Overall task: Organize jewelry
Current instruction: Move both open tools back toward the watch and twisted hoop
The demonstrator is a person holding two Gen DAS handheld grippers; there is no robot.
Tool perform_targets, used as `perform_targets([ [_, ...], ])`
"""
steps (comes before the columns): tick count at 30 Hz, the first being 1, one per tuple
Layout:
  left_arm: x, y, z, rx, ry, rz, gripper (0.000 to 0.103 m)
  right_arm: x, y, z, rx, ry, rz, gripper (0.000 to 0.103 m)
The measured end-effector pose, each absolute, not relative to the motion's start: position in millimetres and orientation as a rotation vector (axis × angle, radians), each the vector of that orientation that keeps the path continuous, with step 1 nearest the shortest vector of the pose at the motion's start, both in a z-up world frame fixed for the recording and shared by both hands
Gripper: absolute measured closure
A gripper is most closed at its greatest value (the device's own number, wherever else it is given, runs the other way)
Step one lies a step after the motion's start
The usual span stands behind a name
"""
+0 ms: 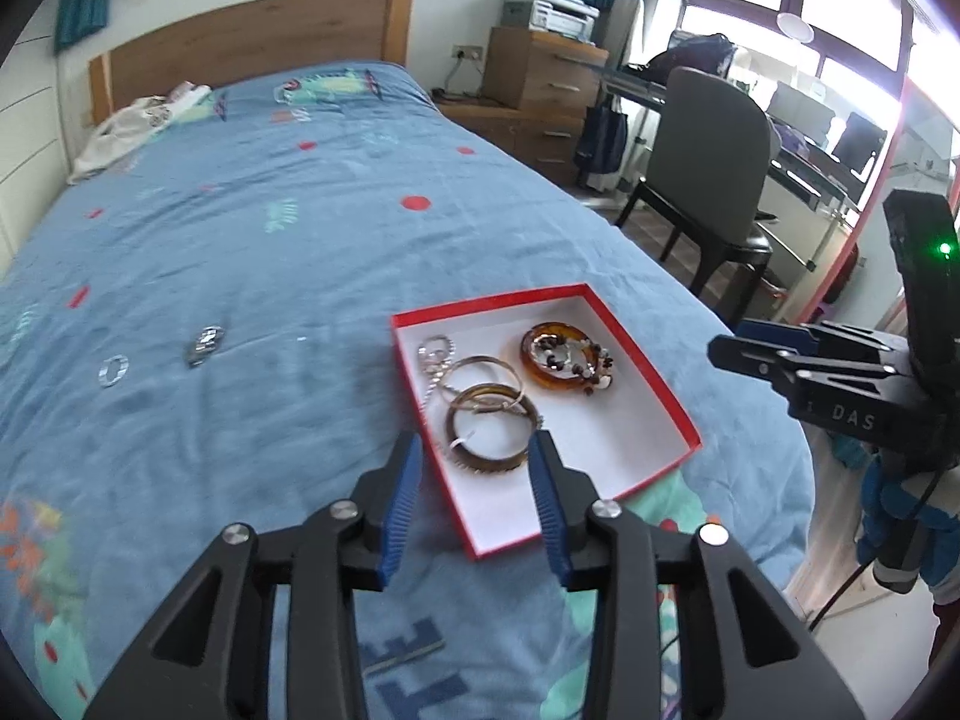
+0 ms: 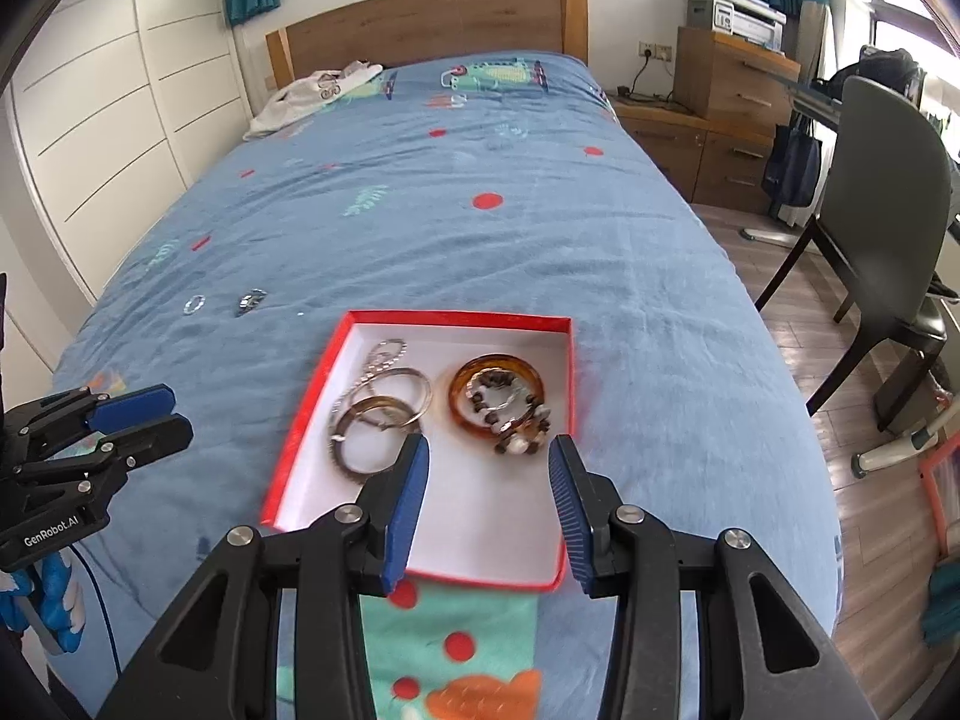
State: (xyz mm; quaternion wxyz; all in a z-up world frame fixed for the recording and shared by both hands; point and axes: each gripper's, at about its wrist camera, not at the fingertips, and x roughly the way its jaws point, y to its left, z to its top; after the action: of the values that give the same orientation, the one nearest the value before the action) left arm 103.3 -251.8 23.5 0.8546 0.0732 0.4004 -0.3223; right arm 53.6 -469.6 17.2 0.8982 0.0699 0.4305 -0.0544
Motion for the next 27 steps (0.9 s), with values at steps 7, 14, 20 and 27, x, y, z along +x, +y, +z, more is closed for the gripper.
perform_targets([
  [7,77,-207,42,0.148,0.786,-0.616,0.061,34,-433,35,0.114,0.869,-0.083,0.060],
  [14,76,-163,44,0.116,0.781,-0.557,0.061,37,-396,42,0.083,0.862,-0.042,0.060],
  [20,82,-130,39,0.116,0.778,-0.474,0.061,49,-366,46,0.062,0.858,0.001,0.060],
  [27,97,-96,30,0.109,0.784,-0.385,0.061,67,-335,43,0.031,0.880,0.045,0.060],
])
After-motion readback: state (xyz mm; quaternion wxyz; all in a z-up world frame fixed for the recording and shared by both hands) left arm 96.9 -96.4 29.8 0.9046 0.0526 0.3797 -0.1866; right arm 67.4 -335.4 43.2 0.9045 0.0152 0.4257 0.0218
